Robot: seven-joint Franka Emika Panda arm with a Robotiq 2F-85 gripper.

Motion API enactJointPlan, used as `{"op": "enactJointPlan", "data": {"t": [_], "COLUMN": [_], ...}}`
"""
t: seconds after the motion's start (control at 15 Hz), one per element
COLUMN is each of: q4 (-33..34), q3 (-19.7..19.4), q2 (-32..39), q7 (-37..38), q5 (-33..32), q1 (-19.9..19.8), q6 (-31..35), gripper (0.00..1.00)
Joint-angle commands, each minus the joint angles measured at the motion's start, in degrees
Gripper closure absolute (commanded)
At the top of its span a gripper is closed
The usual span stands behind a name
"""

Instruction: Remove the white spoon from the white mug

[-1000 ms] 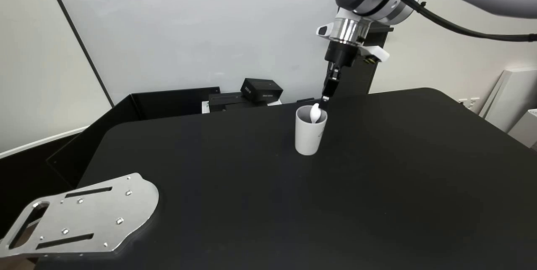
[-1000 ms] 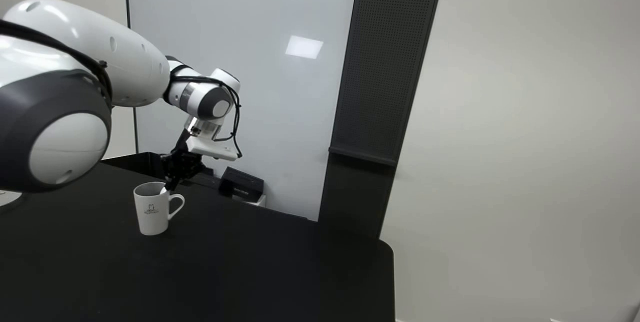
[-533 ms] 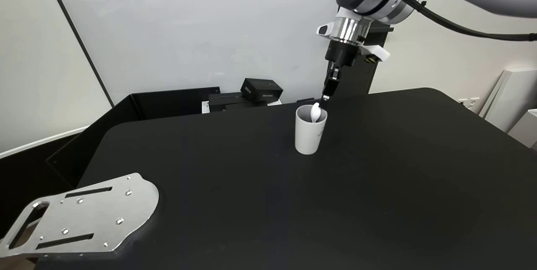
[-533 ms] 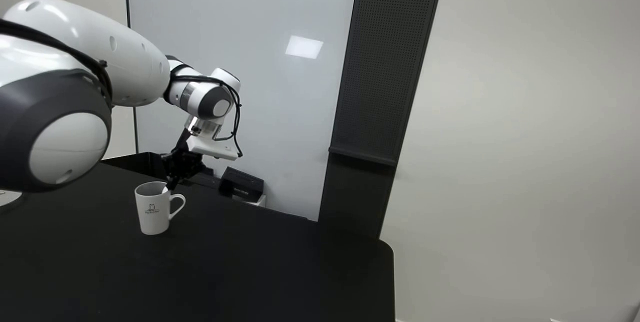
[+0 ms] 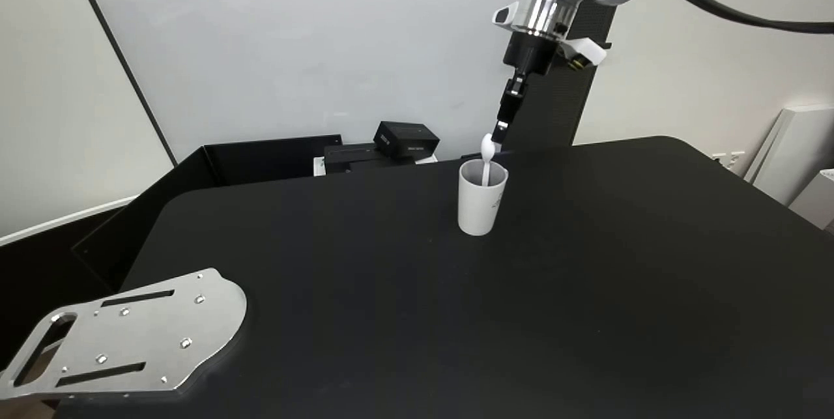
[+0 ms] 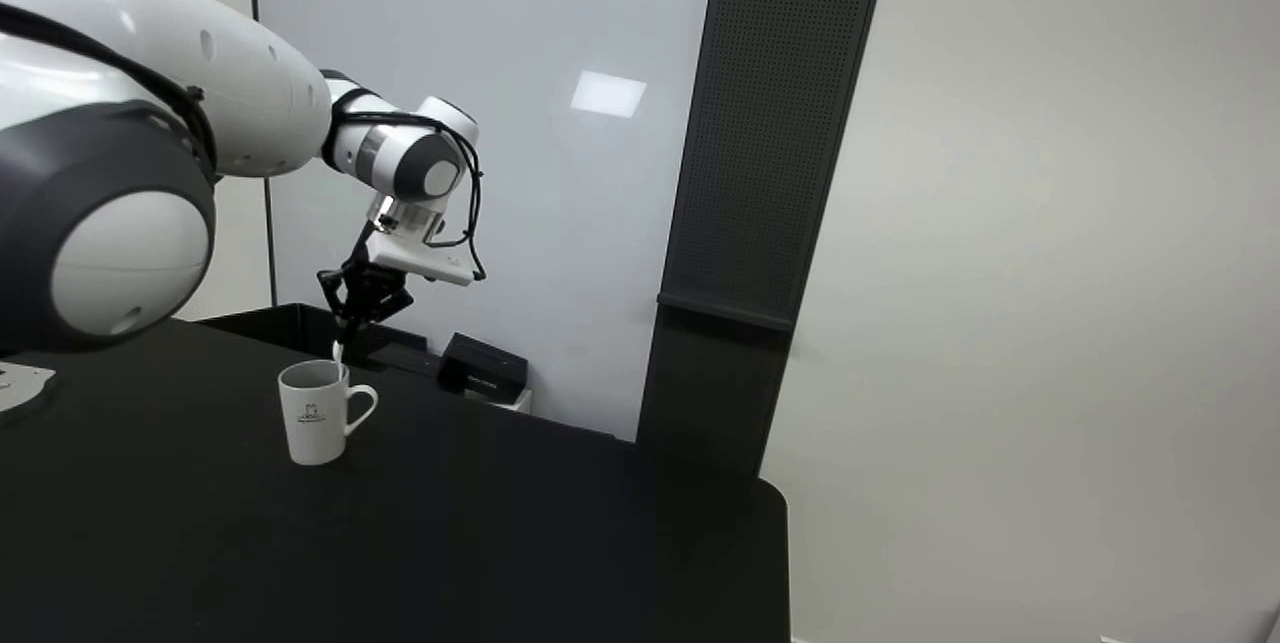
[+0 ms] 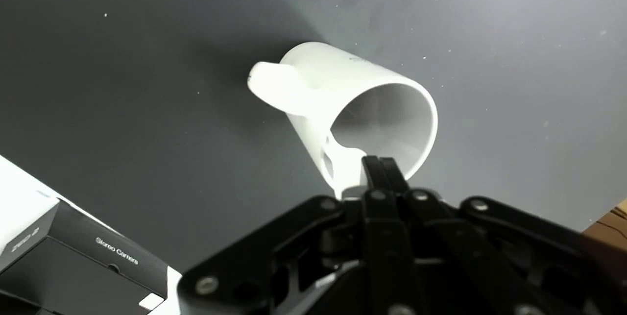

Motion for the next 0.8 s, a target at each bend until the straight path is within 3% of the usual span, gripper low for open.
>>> {"op": "enactJointPlan", "data": {"t": [0.0, 0.07, 0.73], "q4": [8.07, 2.02, 2.65], "q3": [-0.55, -0.63, -0.82], "q2": [0.47, -3.81, -12.15], "q7": [5.24, 5.74, 11.72], "q5": [-0.8, -0.44, -0.61], "q1": [0.99, 0.35, -0.54], "q6": [-5.86, -4.01, -9.67], "gripper": [1.0, 1.0, 1.0]}}
